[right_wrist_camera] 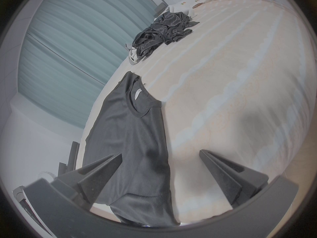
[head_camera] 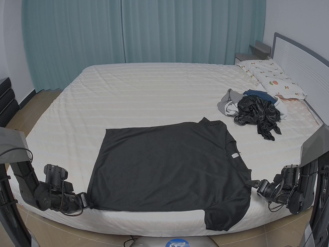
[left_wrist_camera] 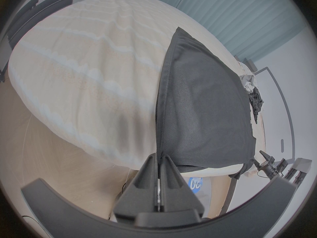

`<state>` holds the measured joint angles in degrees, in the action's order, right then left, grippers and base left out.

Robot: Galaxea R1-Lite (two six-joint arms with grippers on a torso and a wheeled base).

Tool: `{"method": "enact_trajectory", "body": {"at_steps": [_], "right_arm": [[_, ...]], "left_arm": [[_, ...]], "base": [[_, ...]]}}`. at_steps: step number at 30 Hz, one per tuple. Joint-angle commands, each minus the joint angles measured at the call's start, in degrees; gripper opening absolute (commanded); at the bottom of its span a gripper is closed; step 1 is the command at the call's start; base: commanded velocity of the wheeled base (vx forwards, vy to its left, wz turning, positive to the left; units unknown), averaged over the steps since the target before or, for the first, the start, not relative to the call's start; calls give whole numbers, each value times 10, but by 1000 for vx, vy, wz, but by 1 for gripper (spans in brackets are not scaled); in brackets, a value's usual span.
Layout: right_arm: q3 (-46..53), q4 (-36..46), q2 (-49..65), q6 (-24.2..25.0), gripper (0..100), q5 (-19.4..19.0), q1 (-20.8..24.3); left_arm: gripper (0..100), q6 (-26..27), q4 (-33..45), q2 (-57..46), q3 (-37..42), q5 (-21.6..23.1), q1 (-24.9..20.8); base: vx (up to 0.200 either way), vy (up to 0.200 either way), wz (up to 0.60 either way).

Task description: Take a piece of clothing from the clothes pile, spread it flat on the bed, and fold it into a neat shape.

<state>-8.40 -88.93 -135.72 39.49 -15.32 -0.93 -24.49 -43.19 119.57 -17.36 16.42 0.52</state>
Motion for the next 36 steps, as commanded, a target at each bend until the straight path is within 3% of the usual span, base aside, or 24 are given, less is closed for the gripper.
{"method": "enact_trajectory", "body": {"at_steps": [1, 7, 15, 16, 29, 36], "right_arm": [[11, -6, 1, -7, 100, -2, 0], [16, -6, -1, -20, 100, -24, 9], [-5, -6, -10, -16, 100, -25, 40], [-11, -6, -11, -13, 0, -25, 43], [-57, -5, 9, -14, 0, -20, 21], [-103, 0, 7, -19, 0, -19, 37]], "left_arm": [[0, -2, -1, 1, -3, 3, 3], [0, -6, -1, 2, -7, 6, 9], [0, -7, -3, 3, -8, 7, 10], [0, -6, -3, 3, -8, 7, 10], [0, -8, -4, 2, -12, 17, 12], [0, -32, -5, 3, -25, 20, 16]], "base": [[0, 0, 0], [0, 0, 0], [0, 0, 0], [0, 0, 0], [0, 0, 0], [0, 0, 0]]}}
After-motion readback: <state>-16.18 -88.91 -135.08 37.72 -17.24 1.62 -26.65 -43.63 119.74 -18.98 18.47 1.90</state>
